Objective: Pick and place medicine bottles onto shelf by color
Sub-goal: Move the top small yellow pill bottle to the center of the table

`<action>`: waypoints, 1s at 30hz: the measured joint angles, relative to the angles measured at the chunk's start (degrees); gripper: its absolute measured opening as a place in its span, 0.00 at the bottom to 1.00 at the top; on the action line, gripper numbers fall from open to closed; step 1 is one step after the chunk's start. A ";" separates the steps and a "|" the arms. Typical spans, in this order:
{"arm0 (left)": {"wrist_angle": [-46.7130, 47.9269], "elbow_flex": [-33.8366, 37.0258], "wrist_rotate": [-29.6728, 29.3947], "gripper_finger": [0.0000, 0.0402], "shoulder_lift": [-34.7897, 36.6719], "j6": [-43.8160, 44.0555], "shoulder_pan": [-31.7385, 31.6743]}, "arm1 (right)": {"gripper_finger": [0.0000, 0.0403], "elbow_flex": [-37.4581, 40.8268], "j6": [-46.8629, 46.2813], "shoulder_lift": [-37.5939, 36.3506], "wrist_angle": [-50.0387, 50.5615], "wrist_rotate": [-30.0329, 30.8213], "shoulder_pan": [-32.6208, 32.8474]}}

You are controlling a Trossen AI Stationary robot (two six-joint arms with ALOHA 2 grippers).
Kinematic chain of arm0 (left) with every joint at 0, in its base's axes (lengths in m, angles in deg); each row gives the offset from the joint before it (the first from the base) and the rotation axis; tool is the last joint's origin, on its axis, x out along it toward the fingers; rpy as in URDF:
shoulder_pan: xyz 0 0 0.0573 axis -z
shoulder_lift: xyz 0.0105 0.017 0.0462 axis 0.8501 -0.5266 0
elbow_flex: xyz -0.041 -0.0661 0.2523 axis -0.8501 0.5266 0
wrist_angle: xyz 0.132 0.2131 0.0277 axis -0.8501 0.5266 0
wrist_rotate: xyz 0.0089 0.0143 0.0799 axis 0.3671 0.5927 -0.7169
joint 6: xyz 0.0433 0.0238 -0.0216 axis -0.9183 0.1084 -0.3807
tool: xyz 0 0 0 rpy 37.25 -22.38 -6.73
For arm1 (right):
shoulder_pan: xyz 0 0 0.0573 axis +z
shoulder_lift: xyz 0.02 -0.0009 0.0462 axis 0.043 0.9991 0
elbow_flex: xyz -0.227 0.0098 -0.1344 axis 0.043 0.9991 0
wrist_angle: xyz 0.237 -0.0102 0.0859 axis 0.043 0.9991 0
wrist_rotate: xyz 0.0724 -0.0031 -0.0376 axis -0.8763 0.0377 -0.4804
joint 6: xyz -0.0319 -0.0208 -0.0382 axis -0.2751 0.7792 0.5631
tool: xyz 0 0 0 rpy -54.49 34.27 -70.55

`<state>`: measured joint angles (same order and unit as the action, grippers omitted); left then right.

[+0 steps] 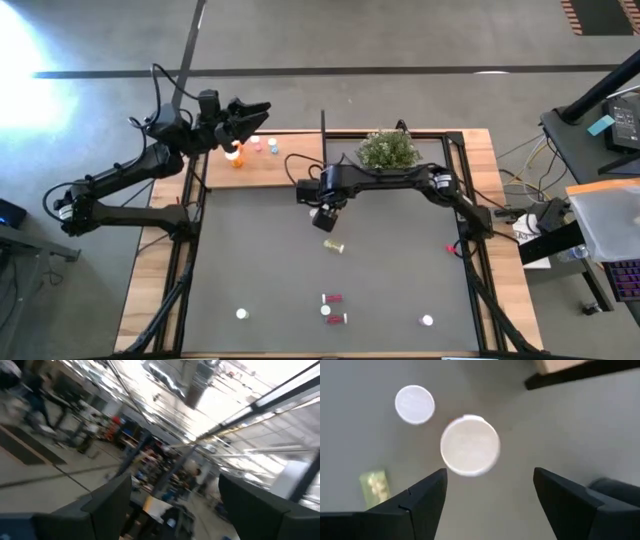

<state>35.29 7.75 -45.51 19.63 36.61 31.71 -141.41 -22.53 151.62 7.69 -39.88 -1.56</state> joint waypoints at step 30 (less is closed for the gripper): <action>25.52 -0.05 11.59 0.71 -4.87 10.62 24.77 | 0.64 16.40 -34.57 -28.65 4.09 6.41 15.08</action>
<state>60.82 7.70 -33.92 14.76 47.23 56.48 -125.01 -57.10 122.97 11.78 -33.47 13.52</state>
